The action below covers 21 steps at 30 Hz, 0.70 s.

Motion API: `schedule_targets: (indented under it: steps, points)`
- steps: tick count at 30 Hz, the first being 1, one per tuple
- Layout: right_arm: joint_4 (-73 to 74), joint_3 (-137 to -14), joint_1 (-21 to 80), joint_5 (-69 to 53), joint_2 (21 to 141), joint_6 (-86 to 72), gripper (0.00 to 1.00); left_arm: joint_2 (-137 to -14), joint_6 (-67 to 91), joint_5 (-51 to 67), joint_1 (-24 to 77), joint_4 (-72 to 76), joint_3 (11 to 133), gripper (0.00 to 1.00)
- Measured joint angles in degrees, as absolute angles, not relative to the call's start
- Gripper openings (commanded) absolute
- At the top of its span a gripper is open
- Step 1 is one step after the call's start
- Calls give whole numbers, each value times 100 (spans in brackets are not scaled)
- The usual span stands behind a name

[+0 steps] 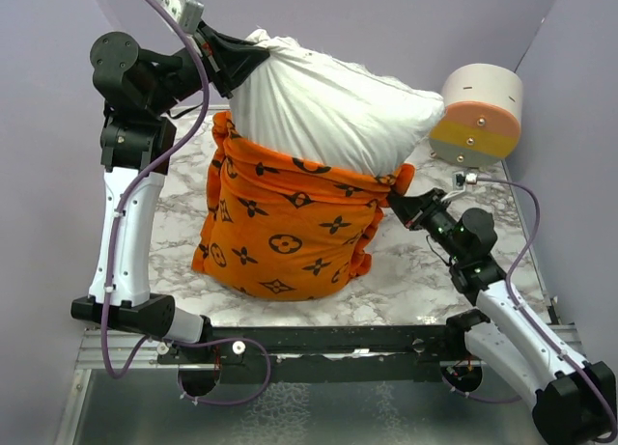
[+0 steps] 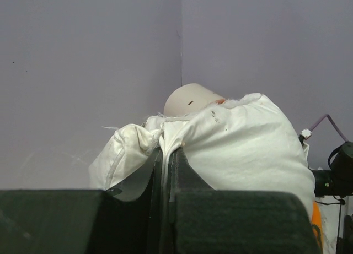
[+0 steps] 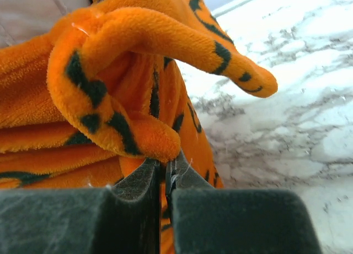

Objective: Remove the pillowcase from the pillow
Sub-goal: Remove the pillow from the pillowcase.

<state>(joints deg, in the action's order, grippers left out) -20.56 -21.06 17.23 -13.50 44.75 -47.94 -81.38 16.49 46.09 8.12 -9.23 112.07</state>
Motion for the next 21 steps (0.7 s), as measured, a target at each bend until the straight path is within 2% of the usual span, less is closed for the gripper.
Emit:
schedule_targets:
  steps: [2,4,5,11,16,21]
  points:
    - [-1575,-2338,1732,-1455,4418,-4495,42,-8202,1695,4584,816,-930,11312,0]
    - [-823,-2917,1732,-1514,4394,-4021,64,-8353,1737,4578,821,-967,11552,0]
    - [-456,-3210,1728,-1522,4407,-3767,70,-8471,1767,4571,801,-1000,11745,0]
    - [1232,-6233,1715,-1732,4748,-2364,80,-8930,1903,4523,725,-1013,12479,0]
    - [1234,-8464,1715,-2388,5439,-1782,92,-9000,2025,4600,768,-1076,12499,0]
    - [1133,-10099,1750,-3299,6613,-1352,93,-9124,2185,4777,1039,-1116,12674,0]
